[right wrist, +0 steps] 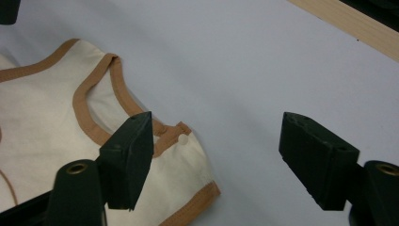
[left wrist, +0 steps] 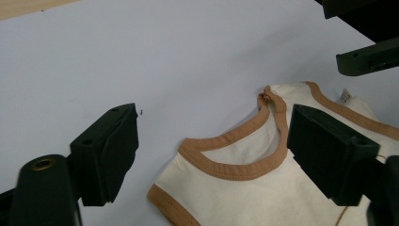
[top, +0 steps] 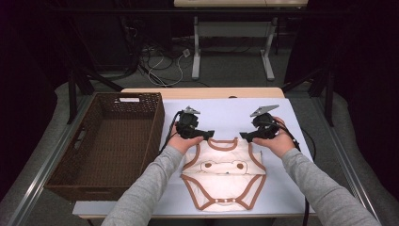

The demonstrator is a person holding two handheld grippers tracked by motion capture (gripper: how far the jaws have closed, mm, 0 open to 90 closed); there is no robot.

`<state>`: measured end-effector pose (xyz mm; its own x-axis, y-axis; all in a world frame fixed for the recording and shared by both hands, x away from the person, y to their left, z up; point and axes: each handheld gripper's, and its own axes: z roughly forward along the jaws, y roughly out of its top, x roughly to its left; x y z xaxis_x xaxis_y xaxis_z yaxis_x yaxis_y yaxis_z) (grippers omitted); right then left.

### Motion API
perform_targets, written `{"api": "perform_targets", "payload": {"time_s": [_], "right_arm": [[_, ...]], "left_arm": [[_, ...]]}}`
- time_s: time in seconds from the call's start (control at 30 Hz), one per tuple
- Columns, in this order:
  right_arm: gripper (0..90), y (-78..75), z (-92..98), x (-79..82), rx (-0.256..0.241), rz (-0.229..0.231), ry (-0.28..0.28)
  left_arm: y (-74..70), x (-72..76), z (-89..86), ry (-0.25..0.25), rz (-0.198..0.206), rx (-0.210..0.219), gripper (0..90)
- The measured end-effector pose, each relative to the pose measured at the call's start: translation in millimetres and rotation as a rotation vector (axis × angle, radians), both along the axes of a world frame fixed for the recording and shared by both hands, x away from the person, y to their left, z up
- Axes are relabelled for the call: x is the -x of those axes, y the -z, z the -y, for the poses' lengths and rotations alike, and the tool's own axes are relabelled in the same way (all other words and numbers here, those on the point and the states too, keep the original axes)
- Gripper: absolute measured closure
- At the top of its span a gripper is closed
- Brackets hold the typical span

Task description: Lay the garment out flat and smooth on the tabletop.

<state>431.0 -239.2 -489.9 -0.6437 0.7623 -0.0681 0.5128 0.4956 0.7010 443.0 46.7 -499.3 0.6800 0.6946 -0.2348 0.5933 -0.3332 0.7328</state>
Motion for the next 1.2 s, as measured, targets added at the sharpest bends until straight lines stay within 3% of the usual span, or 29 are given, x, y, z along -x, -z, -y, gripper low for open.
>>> {"api": "perform_targets", "payload": {"time_s": [0.13,0.33,0.43,0.5,0.67,0.9,1.2], "right_arm": [[32.5,4.5,0.6,-4.6,0.01,-0.027,0.004],[40.5,11.3,0.3,-10.2,0.008,-0.028,-0.011],[44.6,14.0,-2.0,-10.9,0.017,-0.049,-0.022],[45.9,16.7,-3.7,-11.8,0.018,-0.043,-0.034],[46.9,17.9,-7.6,-11.0,0.027,-0.045,-0.037],[46.7,18.3,-7.9,-11.9,0.04,-0.026,-0.019],[49.9,17.3,-5.5,-12.5,0.026,-0.043,0.012]], "left_arm": [[5.5,-5.7,2.4,0.014,0.011,-0.026,24.0],[14.1,-14.2,5.6,0.012,0.018,-0.077,34.5],[19.7,-17.8,6.8,0.016,0.003,-0.111,39.2],[23.6,-19.9,6.2,0.028,-0.013,-0.136,43.8],[27.1,-21.5,3.2,0.045,0.007,-0.194,48.2],[35.3,-24.2,1.4,0.018,-0.077,-0.168,59.6],[42.6,-26.1,-1.4,0.011,-0.131,-0.217,65.8]]}}
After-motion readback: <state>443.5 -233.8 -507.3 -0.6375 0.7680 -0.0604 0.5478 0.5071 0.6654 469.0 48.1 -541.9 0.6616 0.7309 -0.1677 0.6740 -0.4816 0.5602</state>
